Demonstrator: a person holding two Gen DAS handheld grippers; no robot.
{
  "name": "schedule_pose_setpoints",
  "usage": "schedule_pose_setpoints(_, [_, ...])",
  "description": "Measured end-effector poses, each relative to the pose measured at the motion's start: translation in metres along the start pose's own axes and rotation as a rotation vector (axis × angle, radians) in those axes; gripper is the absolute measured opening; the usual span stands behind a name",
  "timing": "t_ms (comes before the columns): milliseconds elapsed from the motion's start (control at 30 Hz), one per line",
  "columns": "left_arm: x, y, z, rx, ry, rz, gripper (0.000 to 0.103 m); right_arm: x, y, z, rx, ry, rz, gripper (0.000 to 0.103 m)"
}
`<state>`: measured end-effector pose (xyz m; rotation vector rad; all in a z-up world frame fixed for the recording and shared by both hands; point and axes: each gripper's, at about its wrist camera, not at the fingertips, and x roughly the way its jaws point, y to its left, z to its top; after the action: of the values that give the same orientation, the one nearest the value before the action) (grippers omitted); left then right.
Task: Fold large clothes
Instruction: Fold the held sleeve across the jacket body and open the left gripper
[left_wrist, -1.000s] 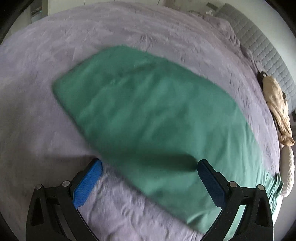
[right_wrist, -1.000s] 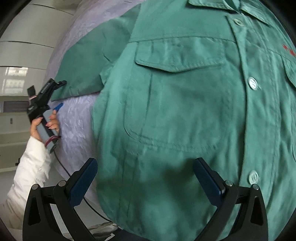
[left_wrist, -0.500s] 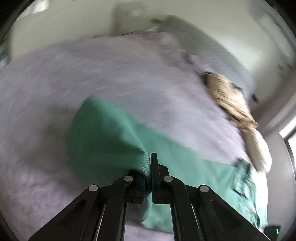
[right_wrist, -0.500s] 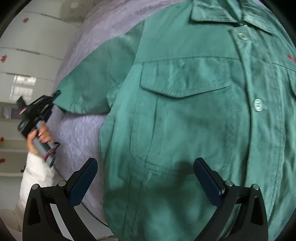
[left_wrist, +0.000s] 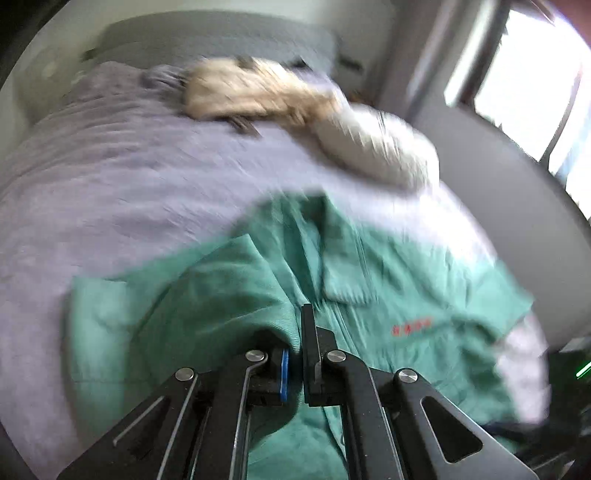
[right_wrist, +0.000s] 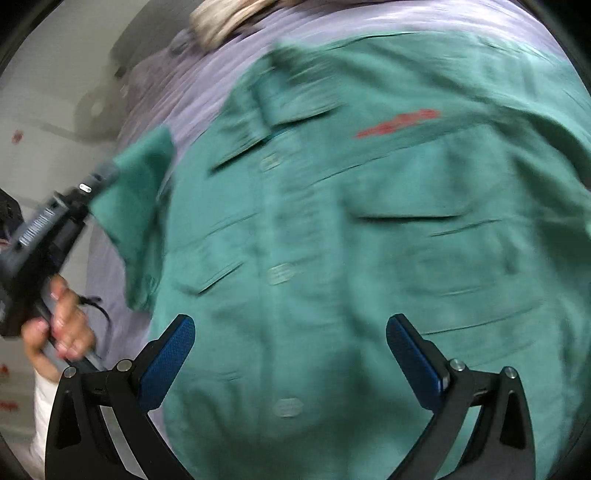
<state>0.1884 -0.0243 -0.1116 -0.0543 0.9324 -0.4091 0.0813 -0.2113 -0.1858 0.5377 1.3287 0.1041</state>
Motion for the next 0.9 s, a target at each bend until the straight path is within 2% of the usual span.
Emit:
schedule_pose_setpoints(33, [0.019, -0.017, -0.008, 0.062, 0.045, 0.049, 0.006, -0.003, -0.012, 0.003, 0.021, -0.005, -0.011, 0.103])
schedule_pose_setpoints(67, [0.033, -0.025, -0.017, 0.111, 0.084, 0.084, 0.011, -0.004, -0.02, 0.004, 0.037, -0.007, -0.021, 0.103])
schedule_pose_setpoints(133, [0.047, -0.039, -0.03, 0.172, 0.126, 0.118, 0.043, -0.007, -0.036, 0.006, 0.062, -0.012, -0.029, 0.103])
schedule_pose_setpoints(167, [0.047, -0.041, -0.039, 0.186, 0.129, 0.129, 0.072, -0.01, -0.04, 0.008, 0.065, -0.016, -0.033, 0.103])
schedule_pose_setpoints(200, [0.043, -0.045, -0.045, 0.198, 0.113, 0.149, 0.086, -0.011, -0.044, 0.009, 0.066, -0.02, -0.039, 0.103])
schedule_pose_setpoints(333, [0.023, -0.042, -0.058, 0.223, 0.097, 0.172, 0.086, -0.018, -0.05, 0.022, 0.052, -0.043, -0.059, 0.103])
schedule_pose_setpoints(433, [-0.012, -0.023, -0.066, 0.159, 0.072, 0.172, 0.086, -0.024, -0.034, 0.037, -0.012, -0.069, -0.062, 0.103])
schedule_pose_setpoints(467, [-0.026, -0.013, -0.069, 0.128, 0.054, 0.193, 0.086, -0.027, -0.027, 0.039, -0.04, -0.077, -0.056, 0.103])
schedule_pose_setpoints(533, [-0.047, 0.014, -0.078, 0.061, 0.024, 0.29, 0.086, -0.022, 0.009, 0.05, -0.143, -0.096, -0.041, 0.103])
schedule_pose_setpoints(600, [-0.062, 0.047, -0.09, -0.024, 0.03, 0.388, 0.086, -0.011, 0.046, 0.055, -0.251, -0.101, -0.032, 0.103])
schedule_pose_setpoints(667, [-0.069, 0.08, -0.105, -0.117, 0.062, 0.453, 0.086, 0.011, 0.094, 0.057, -0.386, -0.095, -0.041, 0.103])
schedule_pose_setpoints(700, [-0.071, 0.092, -0.11, -0.152, 0.081, 0.465, 0.086, 0.03, 0.123, 0.056, -0.471, -0.084, -0.047, 0.103])
schedule_pose_setpoints(767, [-0.072, 0.116, -0.12, -0.228, 0.105, 0.489, 0.086, 0.057, 0.156, 0.052, -0.566, -0.08, -0.073, 0.103])
schedule_pose_setpoints(833, [-0.071, 0.139, -0.127, -0.299, 0.113, 0.487, 0.086, 0.097, 0.186, 0.044, -0.677, -0.059, -0.139, 0.103])
schedule_pose_setpoints(900, [-0.063, 0.154, -0.134, -0.341, 0.135, 0.49, 0.086, 0.13, 0.2, 0.036, -0.758, -0.054, -0.219, 0.103])
